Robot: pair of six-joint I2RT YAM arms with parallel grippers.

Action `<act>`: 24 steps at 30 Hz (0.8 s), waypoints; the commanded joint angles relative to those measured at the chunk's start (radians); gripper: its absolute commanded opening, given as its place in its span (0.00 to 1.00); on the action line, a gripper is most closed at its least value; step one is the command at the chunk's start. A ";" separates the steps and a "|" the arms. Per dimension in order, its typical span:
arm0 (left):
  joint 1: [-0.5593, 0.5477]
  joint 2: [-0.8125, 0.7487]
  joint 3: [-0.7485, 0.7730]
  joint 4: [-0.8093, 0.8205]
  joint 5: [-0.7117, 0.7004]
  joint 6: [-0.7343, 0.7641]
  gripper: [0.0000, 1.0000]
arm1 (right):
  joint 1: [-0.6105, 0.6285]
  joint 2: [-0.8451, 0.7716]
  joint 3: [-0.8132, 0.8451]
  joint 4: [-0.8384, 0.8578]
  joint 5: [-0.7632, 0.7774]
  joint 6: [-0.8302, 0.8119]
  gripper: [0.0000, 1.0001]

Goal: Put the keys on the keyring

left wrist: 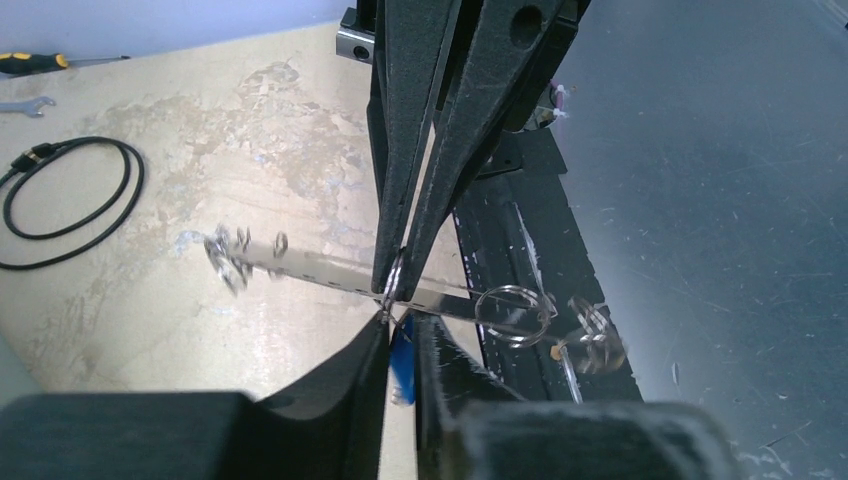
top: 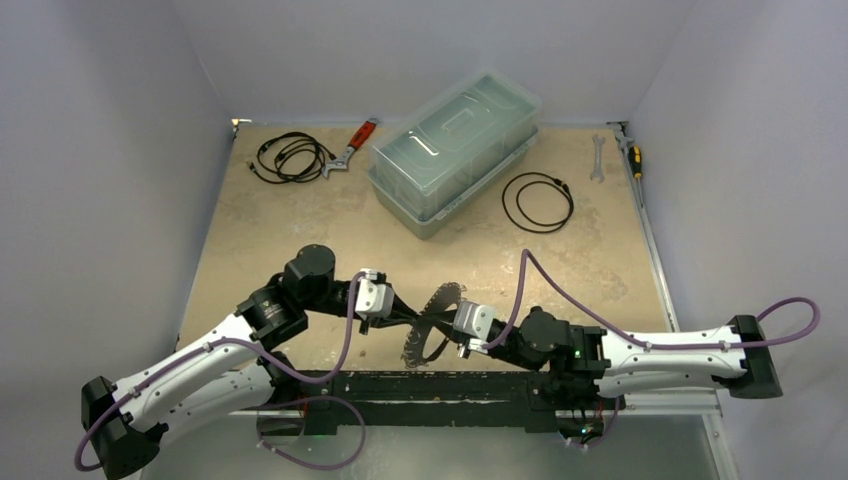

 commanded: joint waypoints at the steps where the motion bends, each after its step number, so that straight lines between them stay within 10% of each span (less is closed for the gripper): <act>1: -0.003 0.007 0.020 0.022 -0.011 0.007 0.00 | -0.002 -0.005 0.010 0.075 -0.013 0.004 0.00; 24: -0.003 -0.036 0.024 0.008 -0.081 0.043 0.00 | -0.002 -0.036 -0.035 0.044 0.002 0.057 0.00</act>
